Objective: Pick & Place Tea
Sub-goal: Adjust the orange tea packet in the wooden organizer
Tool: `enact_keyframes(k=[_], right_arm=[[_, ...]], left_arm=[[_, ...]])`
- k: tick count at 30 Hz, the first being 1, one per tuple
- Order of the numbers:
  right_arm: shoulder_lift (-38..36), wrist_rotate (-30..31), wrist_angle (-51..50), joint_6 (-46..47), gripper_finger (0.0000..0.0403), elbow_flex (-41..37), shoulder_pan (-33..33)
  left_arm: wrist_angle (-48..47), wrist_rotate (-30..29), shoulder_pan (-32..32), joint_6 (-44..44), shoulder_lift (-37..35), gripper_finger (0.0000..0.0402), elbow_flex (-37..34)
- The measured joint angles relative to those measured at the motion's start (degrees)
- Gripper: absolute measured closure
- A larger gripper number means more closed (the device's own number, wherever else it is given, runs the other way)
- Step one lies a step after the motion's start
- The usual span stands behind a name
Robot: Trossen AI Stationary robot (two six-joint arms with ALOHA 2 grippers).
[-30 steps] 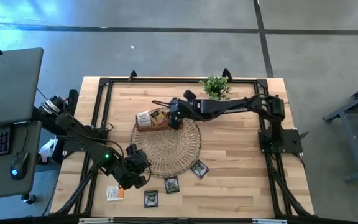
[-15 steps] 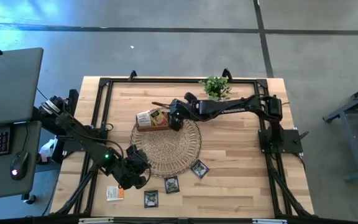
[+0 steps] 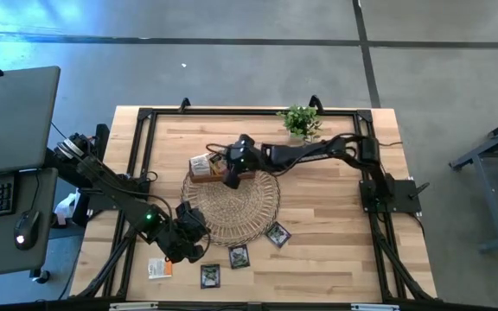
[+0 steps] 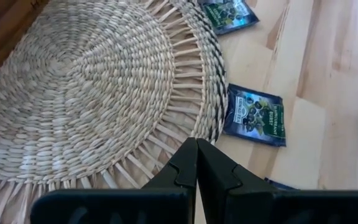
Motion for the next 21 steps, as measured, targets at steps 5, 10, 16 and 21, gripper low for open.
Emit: enact_keyframes(k=[5, 10, 16, 21], right_arm=[[0.4, 5.6, -3.8, 0.2, 0.0398, 0.1, 0.3], [0.4, 3.5, -5.3, 2.6, 0.0396, 0.1, 0.3], [0.4, 2.6, -6.0, 2.8, 0.0398, 0.1, 0.9], [0.9, 5.0, -5.9, 2.7, 0.04, 0.1, 1.1]], left_arm=[[-0.3, 0.1, 0.0, 0.0, 0.0, 0.0399, 0.0], [-0.2, 0.0, 0.0, 0.0, 0.0, 0.0399, 0.0], [0.0, 0.1, 0.0, 0.0, 0.0, 0.0399, 0.0], [0.1, 0.2, 0.0, 0.0, 0.0, 0.0399, 0.0]])
